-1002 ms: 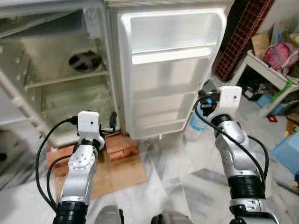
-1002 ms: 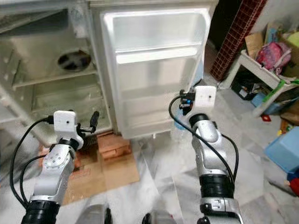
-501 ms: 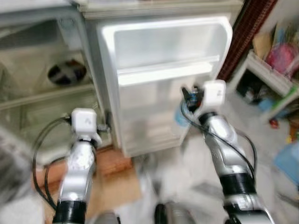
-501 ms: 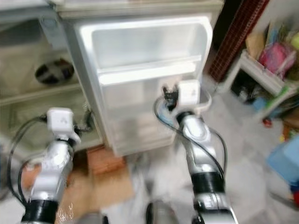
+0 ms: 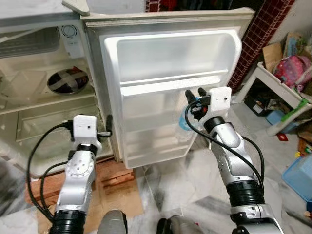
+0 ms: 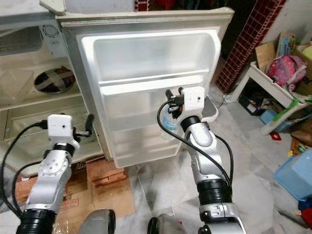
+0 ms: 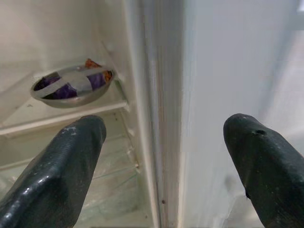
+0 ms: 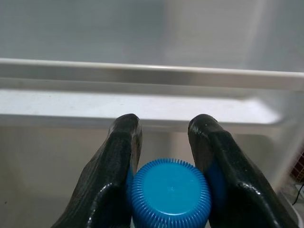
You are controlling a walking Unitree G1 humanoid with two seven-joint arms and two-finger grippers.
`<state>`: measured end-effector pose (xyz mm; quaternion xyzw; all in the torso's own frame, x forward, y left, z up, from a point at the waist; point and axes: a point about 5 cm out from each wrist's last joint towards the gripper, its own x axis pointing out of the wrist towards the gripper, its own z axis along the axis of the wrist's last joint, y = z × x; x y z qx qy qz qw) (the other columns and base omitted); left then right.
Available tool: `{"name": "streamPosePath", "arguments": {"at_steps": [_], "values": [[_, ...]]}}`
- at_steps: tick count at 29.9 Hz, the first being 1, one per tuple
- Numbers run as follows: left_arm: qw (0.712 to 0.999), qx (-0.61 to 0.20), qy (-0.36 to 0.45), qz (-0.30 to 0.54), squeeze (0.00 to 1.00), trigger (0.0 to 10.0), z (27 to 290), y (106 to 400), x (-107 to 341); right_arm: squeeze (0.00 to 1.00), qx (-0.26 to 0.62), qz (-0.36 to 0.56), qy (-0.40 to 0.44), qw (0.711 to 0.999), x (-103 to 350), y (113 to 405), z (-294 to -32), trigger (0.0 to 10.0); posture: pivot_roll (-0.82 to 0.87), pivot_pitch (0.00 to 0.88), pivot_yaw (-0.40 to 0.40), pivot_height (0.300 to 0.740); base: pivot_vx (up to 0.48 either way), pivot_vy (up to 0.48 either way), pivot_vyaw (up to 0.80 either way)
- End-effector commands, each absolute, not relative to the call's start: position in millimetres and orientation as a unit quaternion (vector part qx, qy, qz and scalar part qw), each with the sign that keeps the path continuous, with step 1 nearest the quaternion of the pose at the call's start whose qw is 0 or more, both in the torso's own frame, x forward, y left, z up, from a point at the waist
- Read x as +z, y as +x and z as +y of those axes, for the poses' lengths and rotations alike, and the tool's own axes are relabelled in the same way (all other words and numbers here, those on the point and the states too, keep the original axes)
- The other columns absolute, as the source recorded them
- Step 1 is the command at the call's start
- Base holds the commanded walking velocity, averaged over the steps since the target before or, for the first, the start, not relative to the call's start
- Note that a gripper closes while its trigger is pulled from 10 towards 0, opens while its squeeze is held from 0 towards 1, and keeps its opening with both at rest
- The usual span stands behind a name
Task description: Restocking fridge
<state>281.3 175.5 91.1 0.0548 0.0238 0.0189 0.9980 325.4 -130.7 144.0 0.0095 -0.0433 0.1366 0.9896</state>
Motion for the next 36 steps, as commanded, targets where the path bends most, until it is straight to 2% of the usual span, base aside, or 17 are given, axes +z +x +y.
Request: {"name": "streamPosePath", "arguments": {"at_steps": [1,9,15,22,32,36], "values": [[0.998,0.009,0.050,0.030,0.00,10.0,167,281,89,0.00,0.132,-0.062,0.007,0.989,149,325,-137,10.0,0.03,0.095,-0.070,0.740,0.000,-0.480,0.00],[0.998,0.011,0.050,0.032,0.00,10.0,168,281,88,0.00,0.137,-0.063,0.010,0.989,147,322,-137,10.0,0.03,0.097,-0.066,0.740,0.000,-0.480,0.00],[0.999,0.022,0.016,0.023,0.00,10.0,175,271,92,0.00,0.139,-0.073,0.025,0.987,148,317,-136,10.0,0.02,0.096,-0.062,0.740,0.000,0.000,0.00],[0.999,0.004,0.028,0.018,0.00,10.0,180,229,91,0.00,0.110,-0.072,0.047,0.990,138,302,-145,10.0,0.04,0.097,-0.060,0.740,0.000,0.000,0.00],[0.999,0.025,0.026,0.021,0.00,10.0,190,223,92,0.00,0.135,-0.070,0.062,0.986,137,299,-133,10.0,0.05,0.101,-0.062,0.740,0.000,0.000,0.00],[0.999,0.031,0.021,0.029,0.00,10.0,190,223,91,0.00,0.141,-0.075,0.047,0.986,140,300,-134,10.0,0.05,0.105,-0.061,0.740,0.285,0.063,0.00]]}}
